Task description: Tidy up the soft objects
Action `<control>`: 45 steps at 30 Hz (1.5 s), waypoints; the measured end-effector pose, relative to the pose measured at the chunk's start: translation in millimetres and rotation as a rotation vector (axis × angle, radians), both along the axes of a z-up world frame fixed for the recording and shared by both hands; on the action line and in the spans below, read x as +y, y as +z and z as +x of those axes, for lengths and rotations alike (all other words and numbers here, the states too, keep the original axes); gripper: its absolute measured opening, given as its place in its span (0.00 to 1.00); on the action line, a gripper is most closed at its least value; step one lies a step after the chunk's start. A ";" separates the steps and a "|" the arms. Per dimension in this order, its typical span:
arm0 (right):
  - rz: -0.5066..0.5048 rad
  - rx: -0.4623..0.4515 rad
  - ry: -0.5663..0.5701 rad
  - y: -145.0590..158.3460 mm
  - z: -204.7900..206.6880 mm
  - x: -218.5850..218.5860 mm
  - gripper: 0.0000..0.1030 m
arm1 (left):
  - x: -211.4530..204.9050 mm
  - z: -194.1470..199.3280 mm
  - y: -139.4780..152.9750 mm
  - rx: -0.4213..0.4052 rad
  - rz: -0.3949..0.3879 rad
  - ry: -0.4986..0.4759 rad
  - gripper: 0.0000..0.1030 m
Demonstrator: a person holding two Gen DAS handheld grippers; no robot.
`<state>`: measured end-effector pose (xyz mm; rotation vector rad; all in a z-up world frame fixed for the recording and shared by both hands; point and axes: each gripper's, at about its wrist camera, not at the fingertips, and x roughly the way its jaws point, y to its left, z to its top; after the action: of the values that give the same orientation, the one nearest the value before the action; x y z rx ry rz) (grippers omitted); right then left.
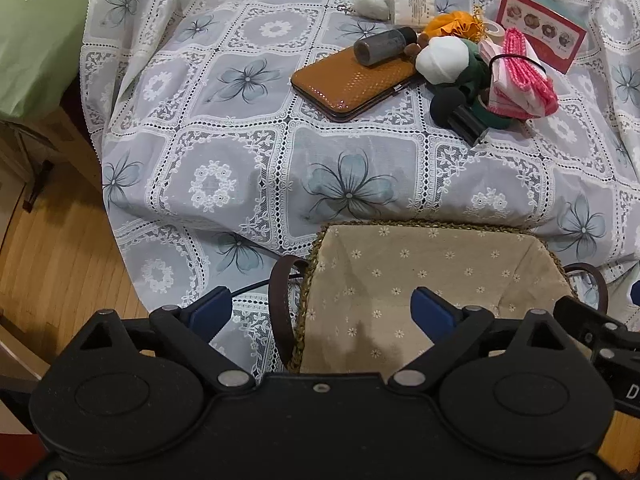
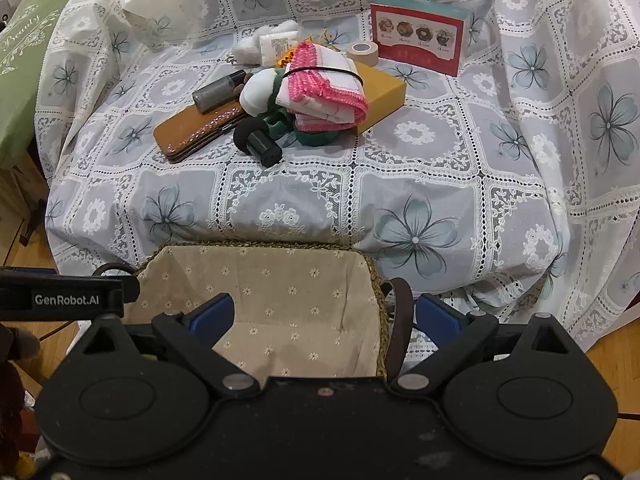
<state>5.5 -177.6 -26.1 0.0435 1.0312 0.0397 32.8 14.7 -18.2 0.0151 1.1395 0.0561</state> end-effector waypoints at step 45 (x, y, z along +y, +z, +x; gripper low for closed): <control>0.133 0.035 -0.015 -2.9 30.7 -13.0 0.93 | 7.0 12.3 -1.8 -0.052 -0.027 -0.031 0.91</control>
<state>36.2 -190.6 -29.0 0.1737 1.0623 0.0945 45.1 21.8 -20.0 0.0068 1.0875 0.0132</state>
